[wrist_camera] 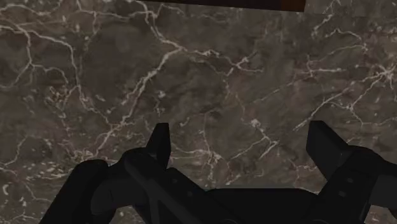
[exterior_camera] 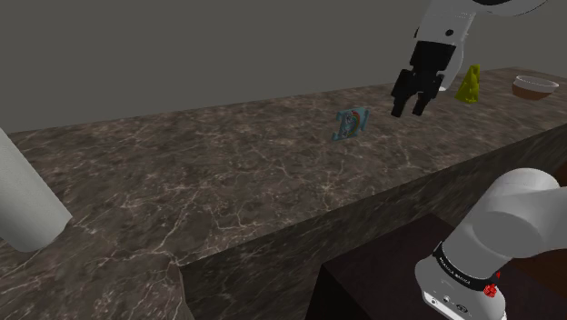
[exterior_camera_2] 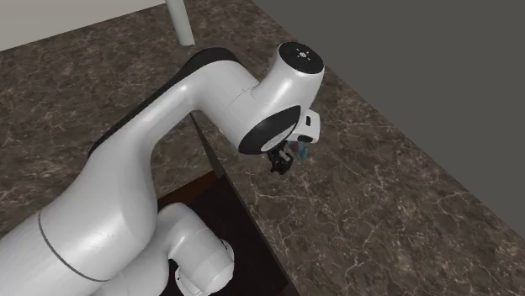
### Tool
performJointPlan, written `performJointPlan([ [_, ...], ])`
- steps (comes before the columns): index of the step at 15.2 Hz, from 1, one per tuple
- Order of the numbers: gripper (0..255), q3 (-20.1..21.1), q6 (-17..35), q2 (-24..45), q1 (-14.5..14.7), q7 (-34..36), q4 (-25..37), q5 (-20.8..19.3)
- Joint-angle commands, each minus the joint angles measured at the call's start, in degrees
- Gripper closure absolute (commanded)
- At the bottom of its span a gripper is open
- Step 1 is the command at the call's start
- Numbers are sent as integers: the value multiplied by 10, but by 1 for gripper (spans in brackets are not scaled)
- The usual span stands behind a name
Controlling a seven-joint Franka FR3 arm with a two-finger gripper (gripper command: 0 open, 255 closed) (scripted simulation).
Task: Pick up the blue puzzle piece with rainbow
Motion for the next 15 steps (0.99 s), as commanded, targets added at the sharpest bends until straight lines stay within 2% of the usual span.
performJointPlan([
  [1,0,0,0,0,0,0,0,0],
  [6,0,-93,46,92,109,-344,49,-88],
  [12,0,-168,110,194,239,-734,117,-142],
  [13,0,-173,116,201,250,-768,122,-144],
  [15,0,-174,131,200,249,-768,106,-145],
])
